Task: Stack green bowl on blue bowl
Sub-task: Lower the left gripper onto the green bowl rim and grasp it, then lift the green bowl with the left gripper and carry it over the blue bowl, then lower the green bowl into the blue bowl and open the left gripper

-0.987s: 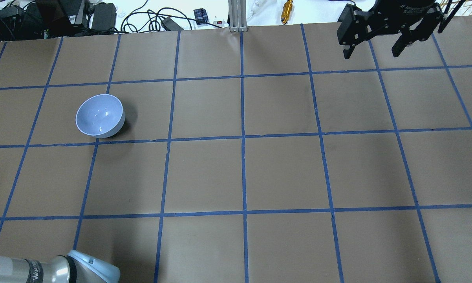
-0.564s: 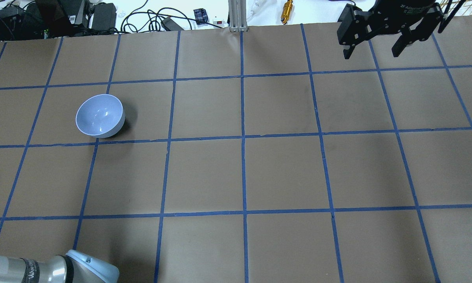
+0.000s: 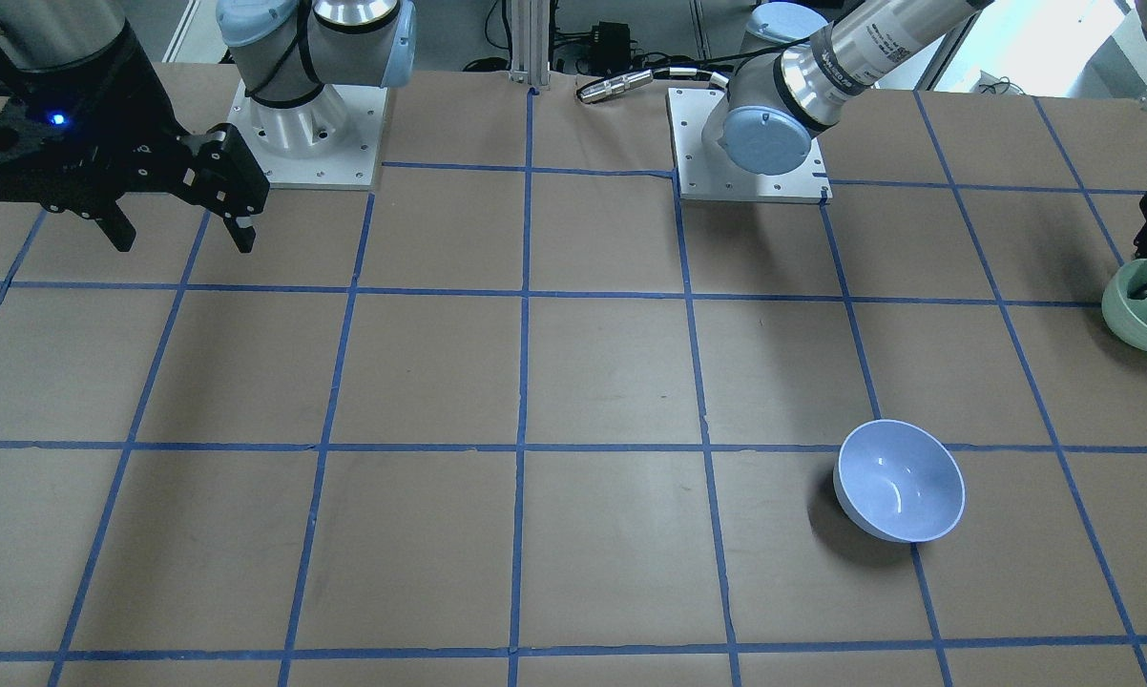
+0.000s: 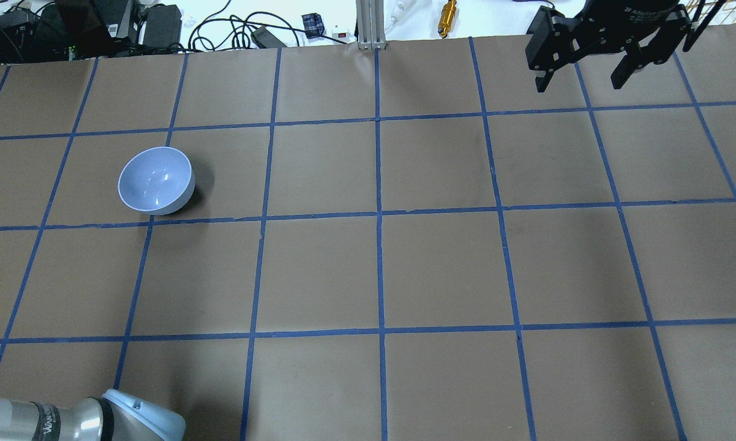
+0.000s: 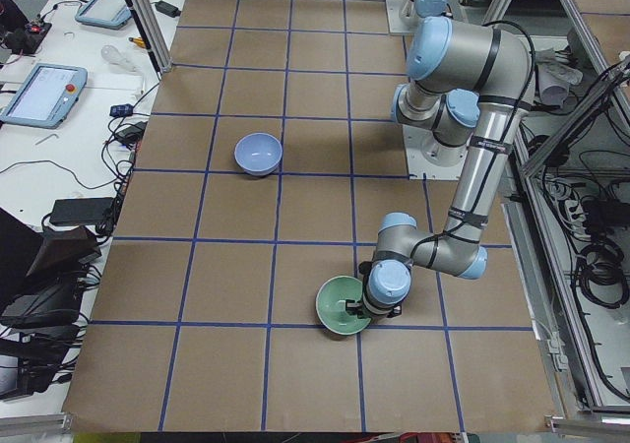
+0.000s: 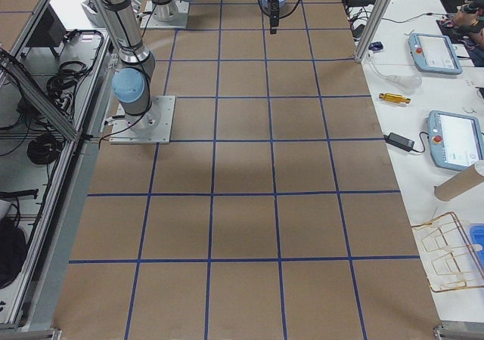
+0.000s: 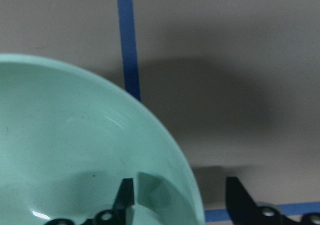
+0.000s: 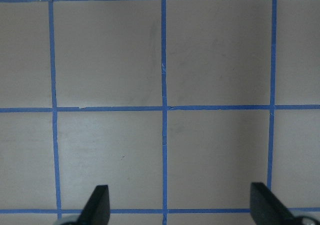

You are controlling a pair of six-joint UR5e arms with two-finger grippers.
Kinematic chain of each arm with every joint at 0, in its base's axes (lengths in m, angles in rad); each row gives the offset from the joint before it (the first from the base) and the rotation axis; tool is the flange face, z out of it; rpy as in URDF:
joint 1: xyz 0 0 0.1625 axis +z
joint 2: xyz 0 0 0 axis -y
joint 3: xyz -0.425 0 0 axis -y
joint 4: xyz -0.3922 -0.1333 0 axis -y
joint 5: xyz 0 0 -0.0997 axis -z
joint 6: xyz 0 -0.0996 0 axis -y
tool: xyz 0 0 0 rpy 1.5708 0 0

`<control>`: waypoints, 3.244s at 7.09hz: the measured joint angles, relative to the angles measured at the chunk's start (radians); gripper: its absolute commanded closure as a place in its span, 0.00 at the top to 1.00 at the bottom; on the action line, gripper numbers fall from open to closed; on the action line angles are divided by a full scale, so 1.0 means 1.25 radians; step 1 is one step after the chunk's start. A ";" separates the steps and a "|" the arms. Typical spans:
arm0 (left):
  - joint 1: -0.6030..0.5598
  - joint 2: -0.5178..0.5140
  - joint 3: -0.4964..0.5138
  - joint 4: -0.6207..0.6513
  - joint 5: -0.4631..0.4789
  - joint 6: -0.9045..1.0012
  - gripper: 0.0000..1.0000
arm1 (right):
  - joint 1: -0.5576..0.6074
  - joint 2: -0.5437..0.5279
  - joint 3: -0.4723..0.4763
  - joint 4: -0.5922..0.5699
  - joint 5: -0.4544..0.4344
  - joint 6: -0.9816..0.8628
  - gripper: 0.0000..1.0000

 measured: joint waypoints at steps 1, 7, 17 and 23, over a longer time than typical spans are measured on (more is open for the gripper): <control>0.000 0.000 -0.003 0.010 -0.001 0.004 0.00 | 0.000 0.000 0.000 0.000 0.000 0.000 1.00; -0.004 0.023 -0.009 0.016 -0.001 0.015 0.00 | 0.000 0.000 0.000 0.000 0.000 0.000 1.00; -0.544 0.263 0.084 -0.250 -0.070 -0.469 0.00 | 0.000 0.000 0.000 0.000 0.001 0.001 1.00; -0.729 0.254 -0.144 0.006 -0.017 -0.681 0.00 | 0.000 0.000 0.000 0.000 0.000 0.000 1.00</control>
